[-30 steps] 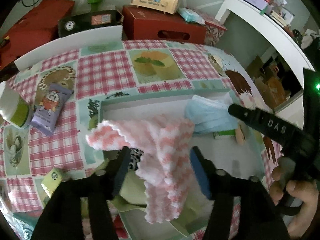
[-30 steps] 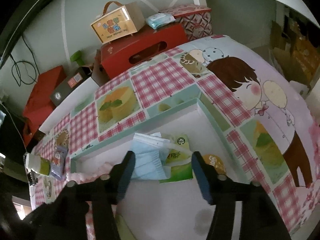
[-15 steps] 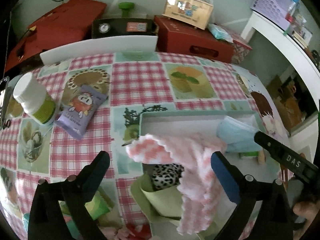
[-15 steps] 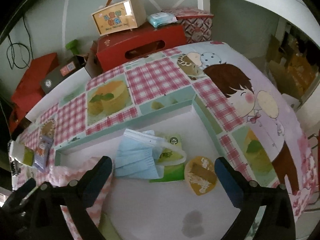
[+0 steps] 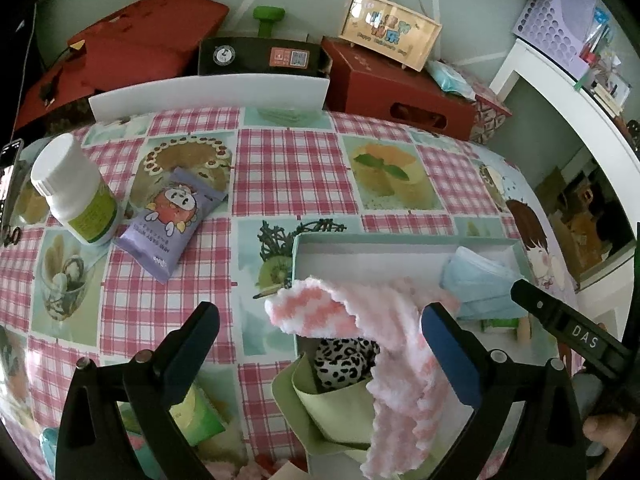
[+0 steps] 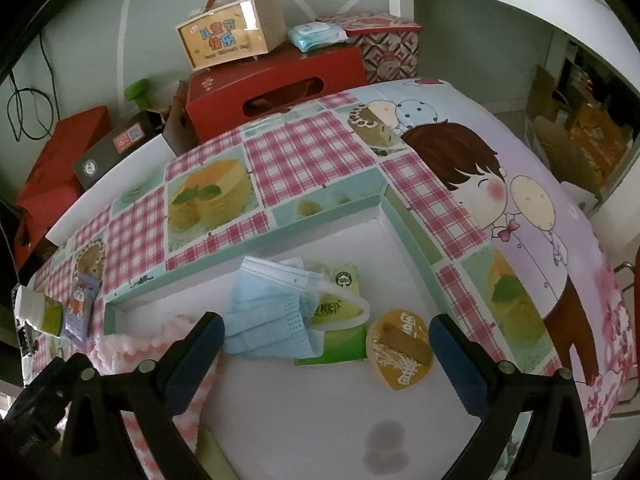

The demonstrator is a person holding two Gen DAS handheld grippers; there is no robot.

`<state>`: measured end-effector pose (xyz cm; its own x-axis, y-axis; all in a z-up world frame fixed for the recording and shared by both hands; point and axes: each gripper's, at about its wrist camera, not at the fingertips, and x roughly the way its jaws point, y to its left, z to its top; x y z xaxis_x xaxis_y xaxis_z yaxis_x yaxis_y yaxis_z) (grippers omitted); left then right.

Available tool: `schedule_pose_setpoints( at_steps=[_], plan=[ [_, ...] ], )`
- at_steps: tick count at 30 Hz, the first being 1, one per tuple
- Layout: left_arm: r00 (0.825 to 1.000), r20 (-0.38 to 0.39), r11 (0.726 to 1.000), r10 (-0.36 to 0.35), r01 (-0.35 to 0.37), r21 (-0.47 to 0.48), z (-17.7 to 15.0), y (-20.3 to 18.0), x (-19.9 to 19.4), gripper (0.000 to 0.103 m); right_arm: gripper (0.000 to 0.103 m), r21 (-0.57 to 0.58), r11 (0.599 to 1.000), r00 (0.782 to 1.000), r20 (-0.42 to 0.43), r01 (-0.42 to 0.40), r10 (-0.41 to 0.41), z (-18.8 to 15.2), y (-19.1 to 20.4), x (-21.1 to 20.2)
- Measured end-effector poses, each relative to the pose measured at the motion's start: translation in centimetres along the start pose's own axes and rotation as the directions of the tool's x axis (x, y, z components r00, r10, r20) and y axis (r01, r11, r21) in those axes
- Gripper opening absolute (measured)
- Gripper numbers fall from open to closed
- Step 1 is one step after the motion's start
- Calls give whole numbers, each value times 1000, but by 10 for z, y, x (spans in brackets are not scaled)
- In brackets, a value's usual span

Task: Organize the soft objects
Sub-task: 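Move both open tools back toward the pile of soft items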

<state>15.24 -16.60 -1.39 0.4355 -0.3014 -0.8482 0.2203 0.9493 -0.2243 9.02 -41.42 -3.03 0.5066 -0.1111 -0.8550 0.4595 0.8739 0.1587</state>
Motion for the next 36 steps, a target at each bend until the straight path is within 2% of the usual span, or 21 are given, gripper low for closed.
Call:
schedule_pose_setpoints(
  at_steps=[13,18,22,26,32,36],
  plan=[
    [1000,7,999,18,-18,-37,9,26,-14,101,103,-93,996,1000,3,-15,15,-1,25,-3],
    [998,18,996,63,-62,-57,15,53,-30,101,103,-113,992,999,17,-48,50,-2,38,-10],
    [988,31,986,150,-147,-82,17,79,-43,101,103,-148,985,994,42,-91,98,-4,59,-23],
    [973,20,965,230,-225,-131,16,109,-53,101,103,-234,960,986,32,-152,164,-12,93,-30],
    [975,-21,948,222,-220,-231,6,141,-59,101,103,-343,916,976,-16,-210,218,-31,137,-31],
    [975,-43,939,220,-223,-261,0,150,-59,101,103,-401,883,969,-51,-242,242,-45,159,-29]
  ],
)
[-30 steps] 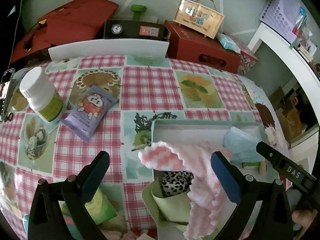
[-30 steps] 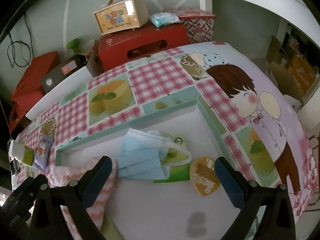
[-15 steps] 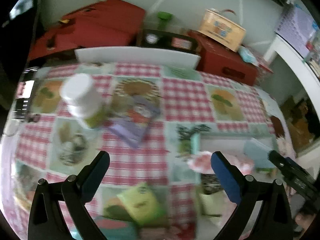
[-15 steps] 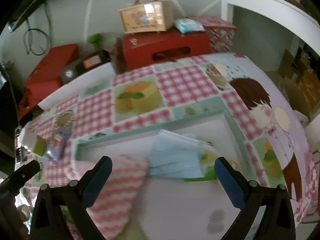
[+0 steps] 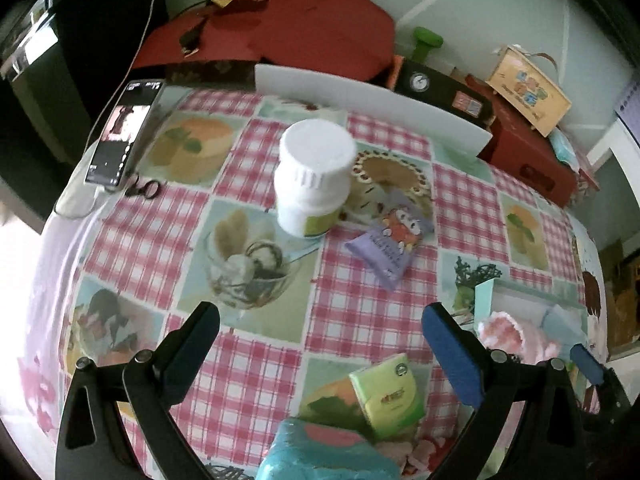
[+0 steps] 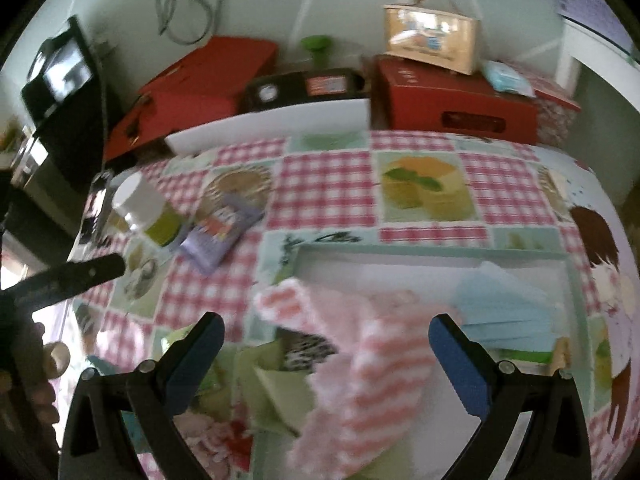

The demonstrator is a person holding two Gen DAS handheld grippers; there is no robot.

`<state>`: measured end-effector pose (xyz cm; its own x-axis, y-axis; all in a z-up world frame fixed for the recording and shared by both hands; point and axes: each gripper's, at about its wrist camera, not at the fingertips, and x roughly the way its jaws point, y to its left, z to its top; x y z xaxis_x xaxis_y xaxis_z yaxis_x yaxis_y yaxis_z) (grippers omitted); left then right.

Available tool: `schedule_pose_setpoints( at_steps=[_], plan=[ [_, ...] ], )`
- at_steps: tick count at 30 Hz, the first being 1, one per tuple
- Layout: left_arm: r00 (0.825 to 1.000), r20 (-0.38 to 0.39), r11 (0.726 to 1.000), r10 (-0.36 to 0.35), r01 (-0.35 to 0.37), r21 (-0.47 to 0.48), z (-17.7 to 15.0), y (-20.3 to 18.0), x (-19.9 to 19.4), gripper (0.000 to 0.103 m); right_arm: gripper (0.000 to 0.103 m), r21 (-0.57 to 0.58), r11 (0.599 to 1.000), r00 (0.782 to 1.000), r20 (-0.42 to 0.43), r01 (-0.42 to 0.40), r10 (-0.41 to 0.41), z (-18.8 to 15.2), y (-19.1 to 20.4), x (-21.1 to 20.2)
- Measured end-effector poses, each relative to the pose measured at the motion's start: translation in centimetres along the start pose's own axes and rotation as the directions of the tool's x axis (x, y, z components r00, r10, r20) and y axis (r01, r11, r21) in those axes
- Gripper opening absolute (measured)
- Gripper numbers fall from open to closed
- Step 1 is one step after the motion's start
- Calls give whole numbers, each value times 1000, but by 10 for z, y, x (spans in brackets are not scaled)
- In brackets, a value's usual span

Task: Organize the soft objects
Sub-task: 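Move both open tools back toward the pile of soft items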

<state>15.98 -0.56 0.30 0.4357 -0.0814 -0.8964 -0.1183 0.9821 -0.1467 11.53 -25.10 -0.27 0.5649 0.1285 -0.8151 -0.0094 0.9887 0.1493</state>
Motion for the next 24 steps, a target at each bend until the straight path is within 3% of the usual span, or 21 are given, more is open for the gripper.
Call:
schedule_pose_setpoints(
  at_steps=[9,16,24],
  plan=[
    [998,-48,999,-28,26,-34,-1,9,8,101,103,-91,994,998,-37,-57,54,-8,35,12],
    [991,-119,998,62,-65,-23,-5,20,28,101,103,-145,984,993,-68,-103,94,-13,54,21],
    [988,-153,998,26,-34,-51,-5,31,36,101,103,-188,959,976,-97,-210,194,-15,70,26]
  ],
)
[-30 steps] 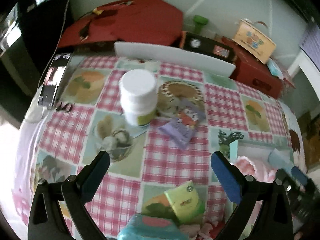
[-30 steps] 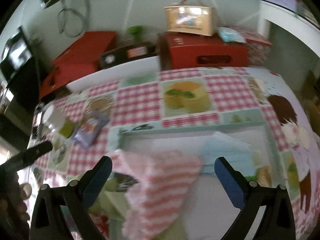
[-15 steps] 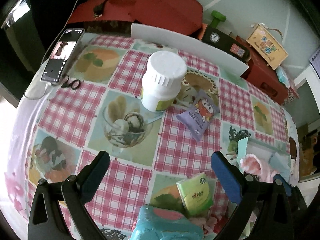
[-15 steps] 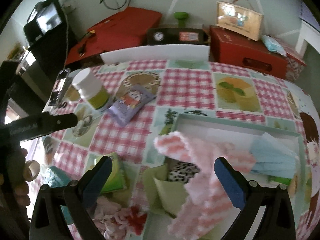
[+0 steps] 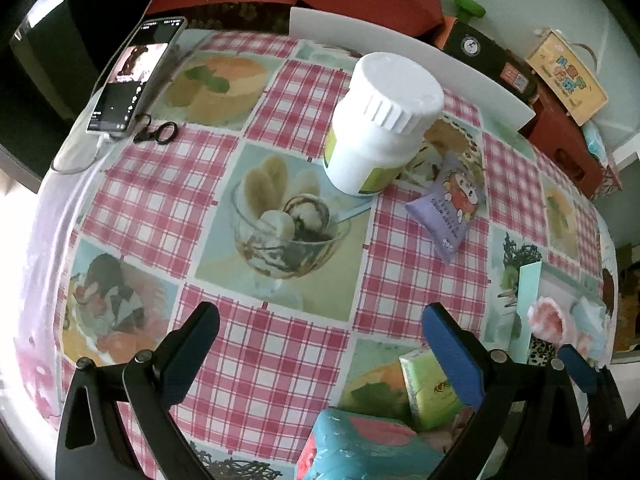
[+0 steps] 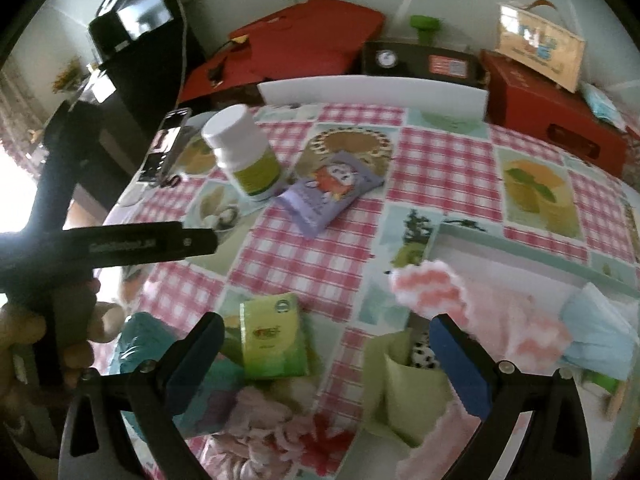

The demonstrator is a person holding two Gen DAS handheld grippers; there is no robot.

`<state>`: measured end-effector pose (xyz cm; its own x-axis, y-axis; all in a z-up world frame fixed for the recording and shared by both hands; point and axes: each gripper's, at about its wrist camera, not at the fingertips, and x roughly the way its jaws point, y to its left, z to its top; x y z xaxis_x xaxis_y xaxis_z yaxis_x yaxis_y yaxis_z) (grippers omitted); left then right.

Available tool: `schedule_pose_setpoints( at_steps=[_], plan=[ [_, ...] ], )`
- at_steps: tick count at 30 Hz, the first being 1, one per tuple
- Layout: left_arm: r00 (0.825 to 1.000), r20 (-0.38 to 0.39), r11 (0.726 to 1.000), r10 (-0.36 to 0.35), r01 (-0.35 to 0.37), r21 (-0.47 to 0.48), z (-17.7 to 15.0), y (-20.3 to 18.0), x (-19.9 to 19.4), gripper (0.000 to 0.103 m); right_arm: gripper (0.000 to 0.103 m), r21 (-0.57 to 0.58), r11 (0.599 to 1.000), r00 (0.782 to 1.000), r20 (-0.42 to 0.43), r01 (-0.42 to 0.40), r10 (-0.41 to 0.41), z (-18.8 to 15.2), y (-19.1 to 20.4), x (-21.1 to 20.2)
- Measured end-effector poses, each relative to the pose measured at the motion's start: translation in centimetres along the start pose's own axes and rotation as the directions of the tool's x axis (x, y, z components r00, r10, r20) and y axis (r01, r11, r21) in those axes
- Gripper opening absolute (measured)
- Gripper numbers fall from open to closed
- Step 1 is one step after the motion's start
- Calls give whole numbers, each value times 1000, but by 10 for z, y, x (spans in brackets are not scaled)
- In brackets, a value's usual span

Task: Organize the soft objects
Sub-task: 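Move both open tools back toward the pile of soft items, then lower the right tool onto the green tissue pack and close on it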

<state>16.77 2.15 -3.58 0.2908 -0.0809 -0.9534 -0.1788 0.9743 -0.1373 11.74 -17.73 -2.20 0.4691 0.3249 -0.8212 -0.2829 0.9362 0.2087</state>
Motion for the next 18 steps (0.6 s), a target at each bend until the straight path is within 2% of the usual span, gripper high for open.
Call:
schedule_pose_setpoints(
  at_steps=[3,9,13,18],
  plan=[
    [1000,-16,1000,4,-4,-7,3,6,5,101,103,-8,999,999,-16,-31,31,2,5,5],
    [999,-35,1000,-10,9,-29,4,15,9,101,103,81,991,989,-92,-107,115,13,6,26],
    [999,-43,999,-11,9,-52,6,24,11,101,103,51,998,979,-194,-48,57,20,16,45],
    [999,-41,997,-11,8,-75,8,40,9,101,103,47,999,954,-298,-5,19,33,23,58]
  ],
)
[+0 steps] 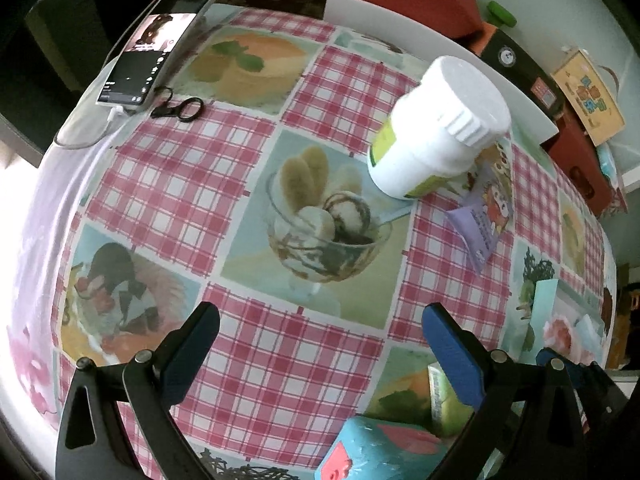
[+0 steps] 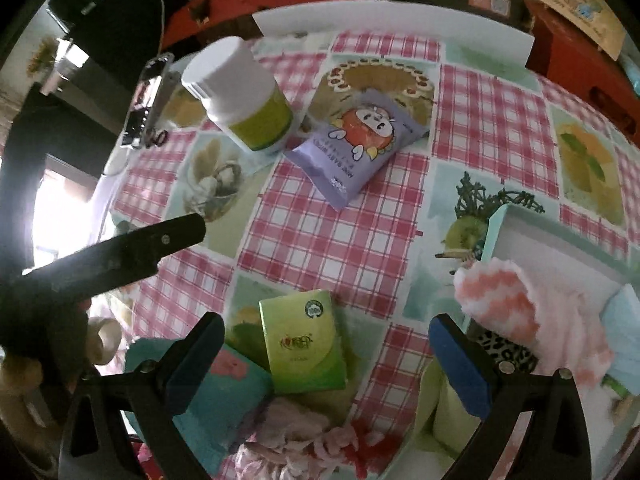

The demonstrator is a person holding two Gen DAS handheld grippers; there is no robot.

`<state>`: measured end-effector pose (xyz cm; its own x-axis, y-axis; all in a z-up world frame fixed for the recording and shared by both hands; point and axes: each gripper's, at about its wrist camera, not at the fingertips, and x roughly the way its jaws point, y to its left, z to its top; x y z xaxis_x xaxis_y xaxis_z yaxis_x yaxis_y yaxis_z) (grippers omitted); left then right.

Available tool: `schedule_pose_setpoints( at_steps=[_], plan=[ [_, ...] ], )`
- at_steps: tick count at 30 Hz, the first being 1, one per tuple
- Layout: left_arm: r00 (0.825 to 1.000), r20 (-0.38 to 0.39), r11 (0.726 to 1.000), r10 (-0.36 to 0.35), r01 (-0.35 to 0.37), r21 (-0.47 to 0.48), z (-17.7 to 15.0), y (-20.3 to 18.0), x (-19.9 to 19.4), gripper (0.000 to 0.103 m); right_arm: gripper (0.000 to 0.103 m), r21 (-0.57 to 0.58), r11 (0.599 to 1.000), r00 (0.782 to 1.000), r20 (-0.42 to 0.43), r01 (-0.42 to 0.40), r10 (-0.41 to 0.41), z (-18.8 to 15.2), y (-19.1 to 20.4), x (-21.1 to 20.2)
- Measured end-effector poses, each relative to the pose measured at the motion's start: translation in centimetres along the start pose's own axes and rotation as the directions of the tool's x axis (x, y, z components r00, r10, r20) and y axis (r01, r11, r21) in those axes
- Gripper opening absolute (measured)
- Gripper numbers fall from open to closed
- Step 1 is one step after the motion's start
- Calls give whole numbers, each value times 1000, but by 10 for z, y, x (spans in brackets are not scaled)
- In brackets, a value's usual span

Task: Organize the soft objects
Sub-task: 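Lower the right tool onto the green tissue pack and close on it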

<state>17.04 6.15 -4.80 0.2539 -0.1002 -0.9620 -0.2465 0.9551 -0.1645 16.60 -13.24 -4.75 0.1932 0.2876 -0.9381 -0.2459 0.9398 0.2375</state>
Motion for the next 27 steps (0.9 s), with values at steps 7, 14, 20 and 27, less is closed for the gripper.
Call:
schedule_pose_setpoints(
  at_steps=[7,14,20,27],
  plan=[
    [1000,0,999,-25,25,-24,3,18,-3,101,103,-8,1000,991,-132,9,-10,17,20,13],
    [1000,-7,998,-20,20,-60,8,40,-2,101,95,-11,998,980,-192,58,-59,15,27,39],
    [999,-11,998,-32,32,-45,7,39,-2,101,87,19,999,968,-247,44,-38,9,28,61],
    [999,-14,999,-30,29,-42,6,30,-3,101,80,3,997,963,-260,79,-75,6,31,75]
  ],
)
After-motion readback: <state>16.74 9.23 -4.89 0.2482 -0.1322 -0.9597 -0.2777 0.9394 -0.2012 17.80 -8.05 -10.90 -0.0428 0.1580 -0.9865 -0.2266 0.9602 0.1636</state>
